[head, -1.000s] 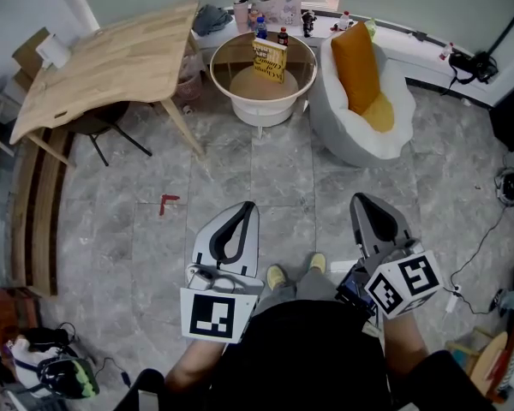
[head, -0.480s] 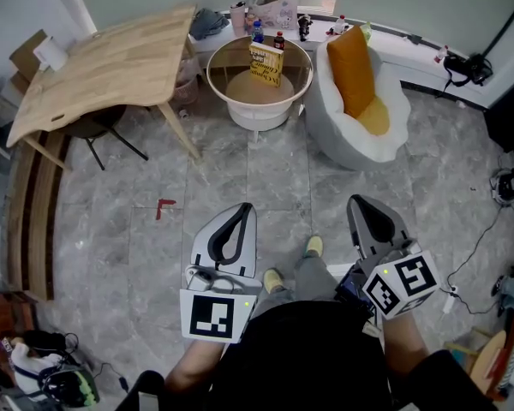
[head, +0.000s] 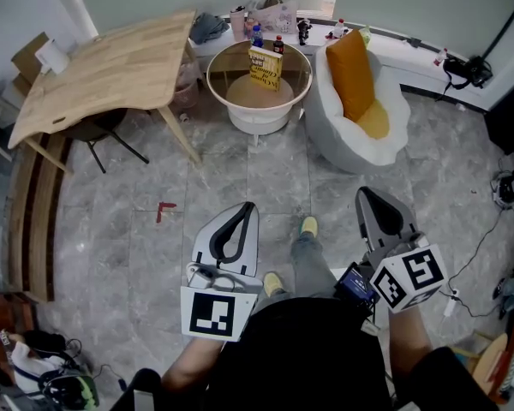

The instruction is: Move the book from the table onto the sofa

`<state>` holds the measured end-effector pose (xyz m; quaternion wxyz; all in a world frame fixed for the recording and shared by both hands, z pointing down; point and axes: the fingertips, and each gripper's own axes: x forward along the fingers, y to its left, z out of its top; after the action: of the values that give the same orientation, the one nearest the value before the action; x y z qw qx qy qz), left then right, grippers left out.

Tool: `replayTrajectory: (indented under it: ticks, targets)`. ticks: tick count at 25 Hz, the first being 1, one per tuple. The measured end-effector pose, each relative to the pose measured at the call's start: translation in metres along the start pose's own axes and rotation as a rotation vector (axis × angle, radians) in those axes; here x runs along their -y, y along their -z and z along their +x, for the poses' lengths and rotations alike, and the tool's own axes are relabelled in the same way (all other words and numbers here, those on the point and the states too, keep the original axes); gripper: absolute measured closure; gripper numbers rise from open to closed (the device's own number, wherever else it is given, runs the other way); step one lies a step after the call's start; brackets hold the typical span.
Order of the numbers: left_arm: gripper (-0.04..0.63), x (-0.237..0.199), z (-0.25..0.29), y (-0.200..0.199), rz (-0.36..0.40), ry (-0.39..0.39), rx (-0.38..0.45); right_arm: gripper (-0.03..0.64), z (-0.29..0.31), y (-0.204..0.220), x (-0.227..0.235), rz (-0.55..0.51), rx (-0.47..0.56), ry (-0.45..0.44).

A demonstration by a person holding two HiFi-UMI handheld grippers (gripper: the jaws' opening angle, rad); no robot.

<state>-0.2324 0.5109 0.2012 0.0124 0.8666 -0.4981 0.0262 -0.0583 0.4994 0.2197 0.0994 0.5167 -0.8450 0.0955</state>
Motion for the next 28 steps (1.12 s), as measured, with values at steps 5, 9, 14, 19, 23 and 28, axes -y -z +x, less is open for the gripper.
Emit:
replayTrajectory:
  ticks: [5, 9, 14, 19, 23, 28]
  targets:
    - [0.588, 0.001, 0.007, -0.003, 0.002, 0.005, 0.001, 0.607, 0.003, -0.012, 0.011, -0.118, -0.008, -0.012]
    - [0.588, 0.002, 0.012, -0.009, 0.026, 0.007, 0.005, 0.607, 0.002, -0.016, 0.019, -0.296, -0.067, -0.042]
    - [0.588, -0.004, 0.022, -0.009, 0.021, -0.006, 0.0, 0.607, 0.013, -0.025, 0.031, -0.472, -0.072, -0.068]
    - [0.588, -0.003, 0.038, -0.007, 0.038, -0.011, -0.014, 0.607, 0.023, -0.013, 0.044, -0.372, -0.07, -0.067]
    - [0.588, -0.004, 0.057, -0.007, 0.057, -0.017, -0.019, 0.607, 0.038, -0.004, 0.049, -0.294, -0.05, -0.102]
    - [0.588, -0.015, 0.099, -0.003, 0.065, -0.029, -0.034, 0.607, 0.069, -0.002, 0.073, -0.25, -0.05, -0.137]
